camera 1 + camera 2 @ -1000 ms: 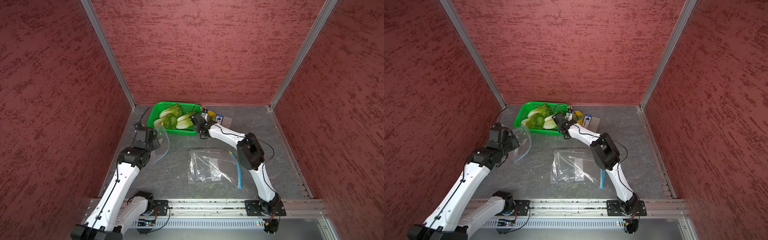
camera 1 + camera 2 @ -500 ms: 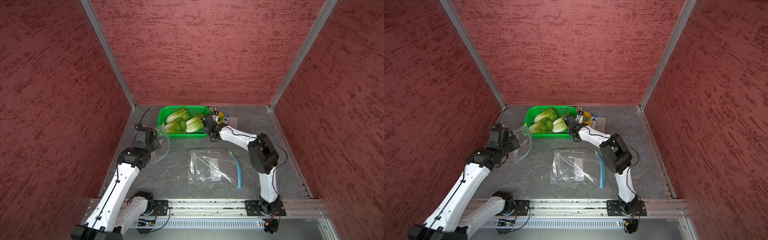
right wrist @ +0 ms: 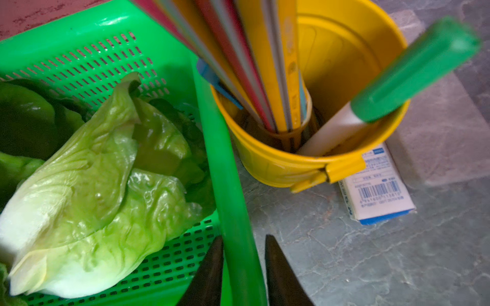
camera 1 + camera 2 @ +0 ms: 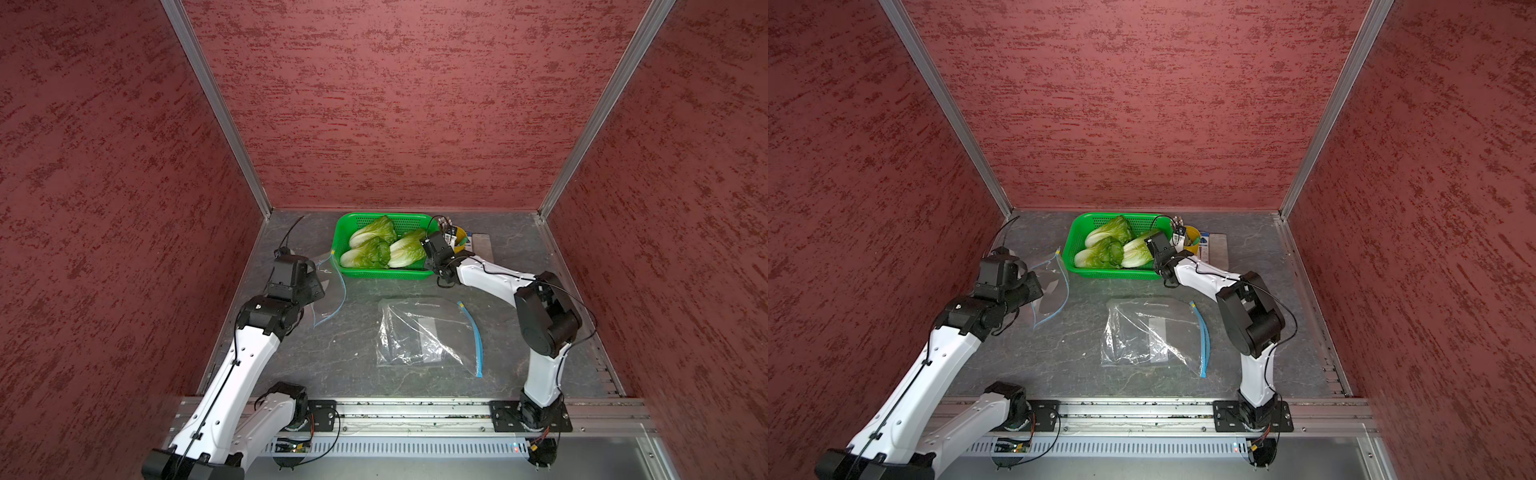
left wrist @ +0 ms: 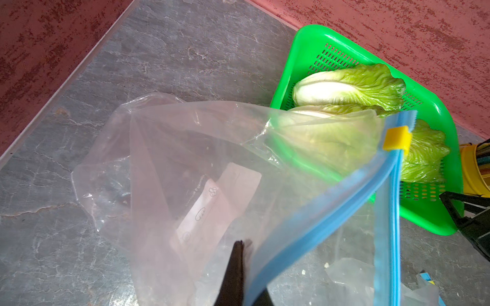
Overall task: Put the chinese cabbages into a zipper bag and zip it
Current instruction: Move the basket to the center of the board.
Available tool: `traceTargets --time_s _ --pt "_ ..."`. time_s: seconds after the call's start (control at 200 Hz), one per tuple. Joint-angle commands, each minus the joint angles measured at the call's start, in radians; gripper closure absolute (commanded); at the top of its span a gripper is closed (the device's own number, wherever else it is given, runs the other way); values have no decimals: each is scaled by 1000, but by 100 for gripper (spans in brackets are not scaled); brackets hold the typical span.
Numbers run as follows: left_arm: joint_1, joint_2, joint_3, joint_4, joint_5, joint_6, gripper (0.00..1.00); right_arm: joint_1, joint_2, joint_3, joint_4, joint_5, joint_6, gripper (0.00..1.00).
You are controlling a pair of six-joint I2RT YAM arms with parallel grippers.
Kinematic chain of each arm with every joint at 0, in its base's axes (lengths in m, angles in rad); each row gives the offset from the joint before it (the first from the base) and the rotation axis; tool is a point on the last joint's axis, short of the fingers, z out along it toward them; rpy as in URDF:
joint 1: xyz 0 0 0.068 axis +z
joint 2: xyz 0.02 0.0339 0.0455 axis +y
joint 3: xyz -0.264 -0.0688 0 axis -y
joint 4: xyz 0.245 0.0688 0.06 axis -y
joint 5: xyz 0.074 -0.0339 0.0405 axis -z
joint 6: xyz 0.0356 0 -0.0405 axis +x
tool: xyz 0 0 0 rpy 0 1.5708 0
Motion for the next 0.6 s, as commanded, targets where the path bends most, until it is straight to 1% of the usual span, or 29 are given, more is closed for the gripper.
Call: traceTargets --time_s 0.0,0.11,0.255,0.406,0.461,0.596 --pt "-6 -18 -13 29 23 13 100 -12 -41 -9 -18 14 -17 66" --pt "-9 -24 -14 34 29 12 100 -12 -67 0 -14 -6 -32 57" --pt "-12 -29 -13 37 47 14 100 -11 -121 9 -2 -74 -50 50" --pt "-26 -25 -5 41 76 18 100 1 -162 40 -15 -153 -69 48" --pt "-37 -24 -1 43 82 16 100 11 -175 53 1 -203 -97 46" --pt "-87 -24 1 45 79 1 100 19 -150 141 -2 -402 -165 41"
